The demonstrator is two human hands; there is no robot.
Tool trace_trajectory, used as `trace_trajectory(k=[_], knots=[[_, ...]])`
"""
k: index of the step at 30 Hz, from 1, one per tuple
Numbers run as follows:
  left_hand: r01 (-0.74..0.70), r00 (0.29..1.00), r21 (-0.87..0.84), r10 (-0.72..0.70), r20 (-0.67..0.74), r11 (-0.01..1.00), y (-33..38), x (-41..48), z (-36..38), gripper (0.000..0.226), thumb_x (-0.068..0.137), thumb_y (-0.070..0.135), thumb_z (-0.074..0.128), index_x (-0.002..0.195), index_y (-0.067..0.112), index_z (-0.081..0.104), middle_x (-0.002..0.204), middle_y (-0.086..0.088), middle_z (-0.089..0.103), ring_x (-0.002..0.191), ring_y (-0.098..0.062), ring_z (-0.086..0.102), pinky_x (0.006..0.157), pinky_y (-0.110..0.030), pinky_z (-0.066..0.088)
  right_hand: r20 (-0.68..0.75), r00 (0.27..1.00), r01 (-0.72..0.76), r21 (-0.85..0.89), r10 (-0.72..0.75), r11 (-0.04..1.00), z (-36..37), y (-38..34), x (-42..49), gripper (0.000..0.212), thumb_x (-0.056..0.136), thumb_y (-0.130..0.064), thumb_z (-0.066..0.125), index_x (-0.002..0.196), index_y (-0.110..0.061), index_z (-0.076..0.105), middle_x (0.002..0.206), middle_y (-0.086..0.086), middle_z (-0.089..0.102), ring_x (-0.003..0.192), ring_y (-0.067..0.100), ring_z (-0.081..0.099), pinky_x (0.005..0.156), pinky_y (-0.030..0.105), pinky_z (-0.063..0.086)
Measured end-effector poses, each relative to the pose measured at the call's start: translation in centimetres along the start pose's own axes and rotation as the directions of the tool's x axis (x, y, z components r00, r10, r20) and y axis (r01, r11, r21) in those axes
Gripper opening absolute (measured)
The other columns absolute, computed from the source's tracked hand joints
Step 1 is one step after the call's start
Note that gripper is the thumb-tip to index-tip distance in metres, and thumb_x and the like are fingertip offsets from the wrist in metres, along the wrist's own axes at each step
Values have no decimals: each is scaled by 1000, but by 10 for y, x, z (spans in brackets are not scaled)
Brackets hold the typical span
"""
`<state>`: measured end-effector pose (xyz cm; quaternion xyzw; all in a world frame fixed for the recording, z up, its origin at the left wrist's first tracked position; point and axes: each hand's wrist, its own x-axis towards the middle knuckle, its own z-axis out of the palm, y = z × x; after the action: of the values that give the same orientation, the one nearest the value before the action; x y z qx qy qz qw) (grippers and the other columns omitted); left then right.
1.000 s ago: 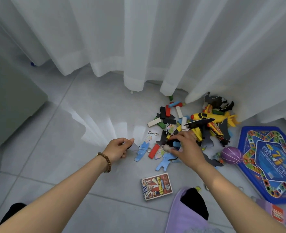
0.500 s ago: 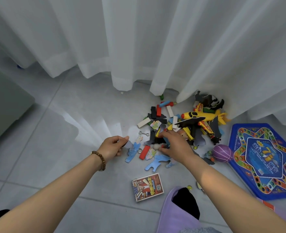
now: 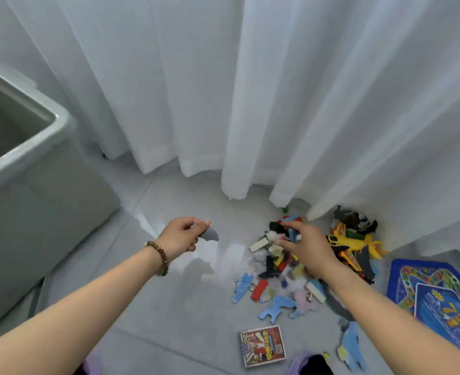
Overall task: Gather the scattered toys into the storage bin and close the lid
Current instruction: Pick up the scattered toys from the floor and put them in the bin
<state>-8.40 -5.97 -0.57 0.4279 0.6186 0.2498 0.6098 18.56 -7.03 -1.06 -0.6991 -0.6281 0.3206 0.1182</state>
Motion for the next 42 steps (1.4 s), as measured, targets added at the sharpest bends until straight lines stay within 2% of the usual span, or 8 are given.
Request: trace_trajectory(k=[3,8,12,18,23,29,37,42], knots=[[-114,992,43,116,-46,993,53,-40,-59,29,93,31,55,72,14,66,86,-1,75,51,-7,35,50,-15,36,-15,988,152,45,-152,987,-32,-88,4,45,79,-25,74,121,-17,62,113,-3,64,100,7,54,84,16,36],[-286,900,159,322,-294,945,113,-120,-181,30,91,33,56,67,17,64,58,9,64,44,-6,38,42,-14,33,-17,878,478,114,-479,871,-42,-277,-2,32,77,-20,75,108,-17,69,92,-9,64,88,8,57,71,9,39],[-216,778,160,269,-568,963,97,-152,-273,27,93,31,54,74,15,63,62,8,63,52,-7,46,53,-21,40,88,781,605,145,-619,783,9,-403,-11,36,73,-31,79,106,-21,69,88,-7,63,83,9,57,73,17,42],[-60,738,72,93,-669,996,69,-167,-333,38,100,25,37,133,8,47,137,-6,49,123,-23,48,102,-30,35,163,795,567,139,-584,812,84,-472,-7,50,84,-29,68,130,-22,51,132,-3,55,120,14,51,96,24,40],[-164,727,139,215,-652,977,85,-183,-322,37,99,21,41,133,8,45,136,-6,50,124,-16,46,97,-21,32,136,787,594,92,-601,799,56,-406,-16,42,87,-19,64,127,-24,52,132,-9,49,127,9,43,104,17,29],[-301,744,261,397,-537,917,128,-188,-226,25,95,18,49,117,11,55,105,-2,59,97,-13,55,76,-16,43,45,939,340,46,-342,939,-35,-250,-56,28,85,-15,66,110,-26,56,116,-4,53,117,18,52,91,20,35],[-248,923,309,321,-214,918,112,-153,-34,31,91,18,57,118,4,55,117,-13,61,101,-21,57,87,-26,42,-41,991,-116,174,125,978,-104,-49,-147,34,80,-22,73,112,-19,59,118,-1,58,114,18,53,91,28,43],[-158,986,432,165,22,888,50,-116,65,41,92,28,55,128,11,49,132,-7,52,117,-24,52,99,-34,42,195,951,-255,62,239,965,-82,51,-181,54,77,-32,75,124,-16,54,123,-1,55,111,14,53,92,23,42]])
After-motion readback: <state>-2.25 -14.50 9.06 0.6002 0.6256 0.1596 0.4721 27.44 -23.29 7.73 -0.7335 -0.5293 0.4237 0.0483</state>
